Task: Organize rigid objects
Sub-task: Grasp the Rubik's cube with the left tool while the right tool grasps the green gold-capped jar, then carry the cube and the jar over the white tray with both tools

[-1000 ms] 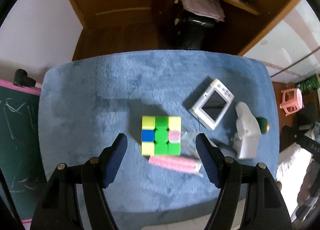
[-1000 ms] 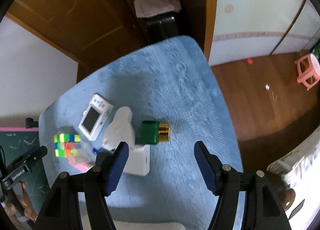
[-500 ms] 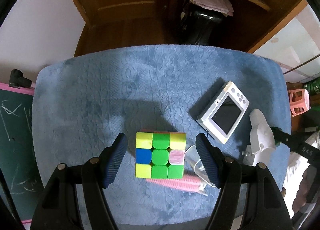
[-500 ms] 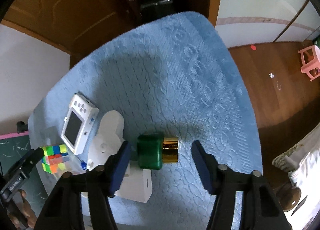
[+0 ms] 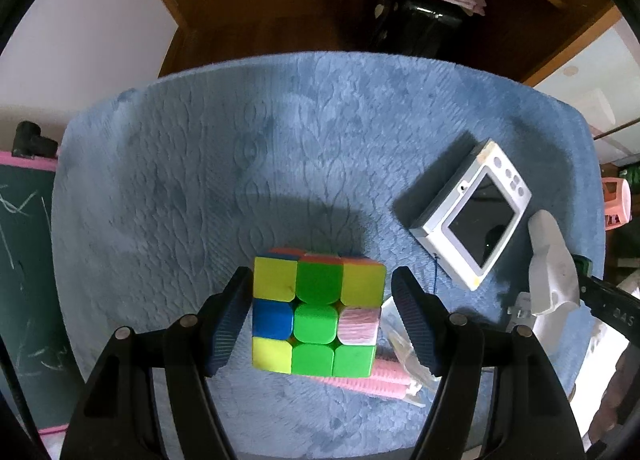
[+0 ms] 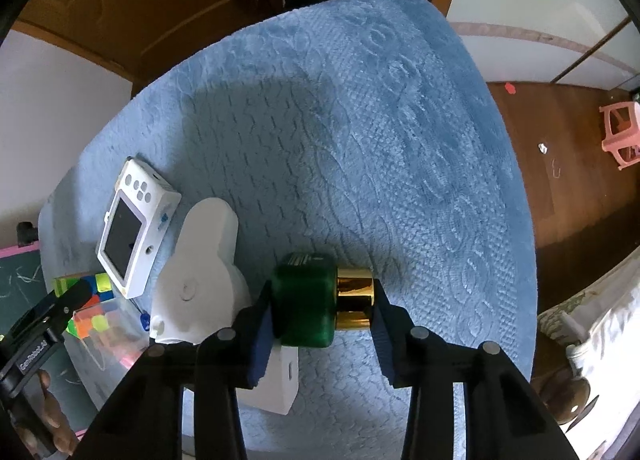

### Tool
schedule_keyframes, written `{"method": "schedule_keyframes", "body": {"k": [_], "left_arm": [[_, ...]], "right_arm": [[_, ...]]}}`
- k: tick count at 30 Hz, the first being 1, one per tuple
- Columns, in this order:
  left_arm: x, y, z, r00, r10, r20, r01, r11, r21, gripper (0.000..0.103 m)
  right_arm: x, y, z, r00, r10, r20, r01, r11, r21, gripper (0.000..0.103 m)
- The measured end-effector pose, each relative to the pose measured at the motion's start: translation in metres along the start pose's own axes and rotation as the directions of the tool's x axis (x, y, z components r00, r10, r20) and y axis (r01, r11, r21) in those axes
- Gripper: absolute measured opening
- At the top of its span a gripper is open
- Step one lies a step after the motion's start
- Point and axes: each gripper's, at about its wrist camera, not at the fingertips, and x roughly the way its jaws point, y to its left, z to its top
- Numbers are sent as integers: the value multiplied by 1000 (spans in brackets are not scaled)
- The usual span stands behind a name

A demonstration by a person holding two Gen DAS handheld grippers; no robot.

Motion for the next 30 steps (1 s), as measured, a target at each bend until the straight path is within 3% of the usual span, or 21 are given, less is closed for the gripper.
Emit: {"method": "schedule_keyframes", "body": {"k": [4,6,12,16,23,30], "left_arm": [[8,7,-1,1000,-22,-5,22,999,-35,72],[9,10,-2,999,-43,-3,43,997,-57,63],[1,11,-10,1000,-8,30,10,998,-61,62],[-14,19,-16,998,-31,63,37,995,-95,62],[-73,26,-35,987,-63,150,71,996,-51,62],[-157,16,-81,961,-126,246,102,989,107,62]], "right_arm": [[-1,2,1,1000,2,-1,-2,1000,-6,43],[-3,0,0,1000,-1,5,1,1000,-6,43],[-13,-4,-10,1000,10,25,-10,1000,2,43],[-31,-9,-20,998,25,56,-25,1000,1,43],[-75,-14,-49,989,79,122,-79,997,-3,43],[-145,-2,-110,964,131,232,-118,991,-68,43]]}}
